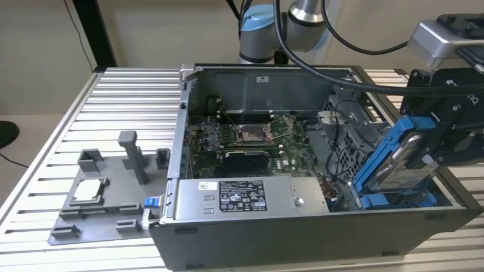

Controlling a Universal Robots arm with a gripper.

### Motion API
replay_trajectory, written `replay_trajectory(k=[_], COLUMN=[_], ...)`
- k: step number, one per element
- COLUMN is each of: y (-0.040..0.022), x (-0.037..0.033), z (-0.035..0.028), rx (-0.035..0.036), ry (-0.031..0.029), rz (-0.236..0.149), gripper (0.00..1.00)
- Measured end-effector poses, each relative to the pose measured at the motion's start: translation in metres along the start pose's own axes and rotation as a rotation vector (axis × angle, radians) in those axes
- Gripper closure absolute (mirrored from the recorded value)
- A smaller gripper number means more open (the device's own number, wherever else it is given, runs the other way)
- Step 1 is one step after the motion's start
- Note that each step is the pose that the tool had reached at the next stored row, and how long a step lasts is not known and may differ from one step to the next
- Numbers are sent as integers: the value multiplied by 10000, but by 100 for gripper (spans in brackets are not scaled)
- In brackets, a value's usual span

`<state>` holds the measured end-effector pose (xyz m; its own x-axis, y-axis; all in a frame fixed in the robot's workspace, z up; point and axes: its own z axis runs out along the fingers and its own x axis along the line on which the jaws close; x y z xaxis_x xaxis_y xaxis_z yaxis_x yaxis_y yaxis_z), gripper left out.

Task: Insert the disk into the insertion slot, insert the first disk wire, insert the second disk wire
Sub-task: 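Insert the disk into the insertion slot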

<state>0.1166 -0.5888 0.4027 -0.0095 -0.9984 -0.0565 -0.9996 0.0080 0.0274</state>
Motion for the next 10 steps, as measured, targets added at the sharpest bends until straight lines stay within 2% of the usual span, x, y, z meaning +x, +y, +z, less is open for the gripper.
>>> replay_trajectory(k=[5, 9, 10], y=[-2, -3, -3], x=[4, 5, 4], z=[76, 82, 84], rx=[-2, -1, -1], ry=[1, 4, 3], rz=[1, 1, 1], gripper=[100, 100, 0])
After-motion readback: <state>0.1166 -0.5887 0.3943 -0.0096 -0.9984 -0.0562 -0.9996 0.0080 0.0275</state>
